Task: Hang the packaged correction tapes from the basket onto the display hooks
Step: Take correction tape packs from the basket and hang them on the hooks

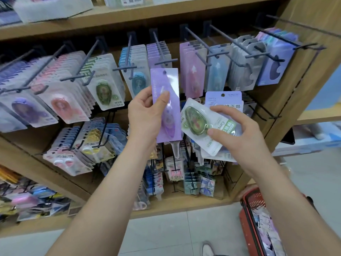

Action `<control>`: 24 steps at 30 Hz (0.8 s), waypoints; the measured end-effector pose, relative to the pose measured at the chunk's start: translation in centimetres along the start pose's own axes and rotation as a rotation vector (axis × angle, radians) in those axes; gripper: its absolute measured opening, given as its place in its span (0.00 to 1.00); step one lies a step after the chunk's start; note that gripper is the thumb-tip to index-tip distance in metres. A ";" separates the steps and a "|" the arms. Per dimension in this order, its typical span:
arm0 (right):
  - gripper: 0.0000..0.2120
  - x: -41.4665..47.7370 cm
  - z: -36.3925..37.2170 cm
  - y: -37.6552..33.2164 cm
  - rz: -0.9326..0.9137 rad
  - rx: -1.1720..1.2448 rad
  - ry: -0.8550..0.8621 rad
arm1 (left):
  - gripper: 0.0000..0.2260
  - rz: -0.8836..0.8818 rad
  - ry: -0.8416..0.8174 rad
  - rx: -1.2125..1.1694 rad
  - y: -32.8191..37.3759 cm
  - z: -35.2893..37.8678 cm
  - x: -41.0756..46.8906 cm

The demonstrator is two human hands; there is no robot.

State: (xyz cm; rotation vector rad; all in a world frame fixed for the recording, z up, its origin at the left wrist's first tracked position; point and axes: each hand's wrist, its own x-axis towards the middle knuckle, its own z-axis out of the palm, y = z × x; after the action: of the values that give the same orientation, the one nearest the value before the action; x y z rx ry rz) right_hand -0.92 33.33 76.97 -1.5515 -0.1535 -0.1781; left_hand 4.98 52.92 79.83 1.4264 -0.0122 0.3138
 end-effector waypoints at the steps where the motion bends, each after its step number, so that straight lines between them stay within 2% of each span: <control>1: 0.18 0.1 0.0 0.0 -0.001 -0.006 -0.009 | 0.08 0.002 0.013 0.001 0.0 0.1 0.2; 6: 0.19 0.6 0.0 0.2 0.001 0.001 -0.005 | 0.10 -0.048 0.050 0.071 -0.1 0.8 1.0; 13: 0.18 1.2 -0.2 0.8 0.024 0.044 0.013 | 0.09 -0.264 -0.143 0.106 -2.9 -2.1 -1.2; 19: 0.18 1.3 -0.3 1.4 0.022 0.085 0.000 | 0.05 -0.218 0.083 0.138 -3.6 -1.3 0.3; 24: 0.19 1.6 -0.4 1.8 0.038 0.112 0.012 | 0.06 -0.233 0.170 0.144 -4.0 0.5 3.2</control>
State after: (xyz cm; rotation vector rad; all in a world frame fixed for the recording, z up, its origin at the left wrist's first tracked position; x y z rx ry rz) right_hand 1.01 32.91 75.50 -1.4408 -0.1228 -0.1463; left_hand 9.02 52.62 76.68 1.5221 0.3182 0.2457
